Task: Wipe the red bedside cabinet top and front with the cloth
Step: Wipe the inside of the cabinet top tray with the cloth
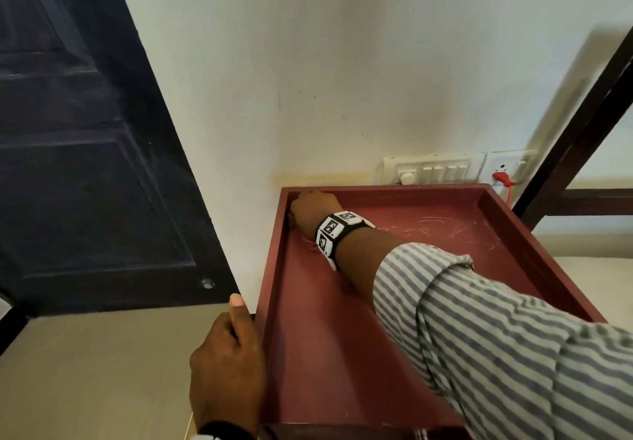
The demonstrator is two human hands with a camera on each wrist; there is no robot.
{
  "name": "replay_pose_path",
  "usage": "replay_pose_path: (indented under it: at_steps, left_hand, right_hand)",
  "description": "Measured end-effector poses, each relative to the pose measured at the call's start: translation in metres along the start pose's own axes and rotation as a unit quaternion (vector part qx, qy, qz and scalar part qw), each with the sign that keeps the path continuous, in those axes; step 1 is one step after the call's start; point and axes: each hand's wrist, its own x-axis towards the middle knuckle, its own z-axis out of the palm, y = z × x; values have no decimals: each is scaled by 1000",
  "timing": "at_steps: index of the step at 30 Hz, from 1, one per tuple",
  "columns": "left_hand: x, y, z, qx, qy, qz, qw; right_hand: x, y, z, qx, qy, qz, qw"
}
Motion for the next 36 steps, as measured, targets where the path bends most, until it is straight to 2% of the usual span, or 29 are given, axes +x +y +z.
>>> replay_pose_path:
  at_steps: [4, 7, 10, 15, 19, 22, 29, 33, 36]
  left_hand:
    - [0, 2, -1, 1, 2, 1, 1000]
    - [2, 0, -1, 8, -5, 1, 1000]
    - [4, -3, -1, 14, -9, -8, 1000]
    - [3, -2, -2, 21, -5, -13, 1000]
    - [1, 1, -4, 46, -7, -14, 999]
    - [-4, 6, -7, 63, -9, -19, 998]
    - [-9, 6, -11, 95, -18, -24, 995]
    - [-7, 3, -8, 100, -17, -13, 995]
    - [-4, 1, -8, 114, -17, -12, 993]
  right_hand:
    - [-3, 1, -2, -13, -30, 0, 999]
    - [-4, 7, 3, -33, -12, 38, 999]
    - [-17, 34, 3, -1, 11, 74, 997]
    - [-58, 68, -4, 50, -50, 120, 990]
    - [-101, 52, -7, 106, -89, 87, 987]
    - [-138, 29, -6, 118, -105, 18, 987]
    - [-249, -16, 8, 109, -91, -61, 988]
    - [-247, -10, 14, 158, -84, -55, 982]
    - [-206, -3, 19, 203, -102, -13, 974]
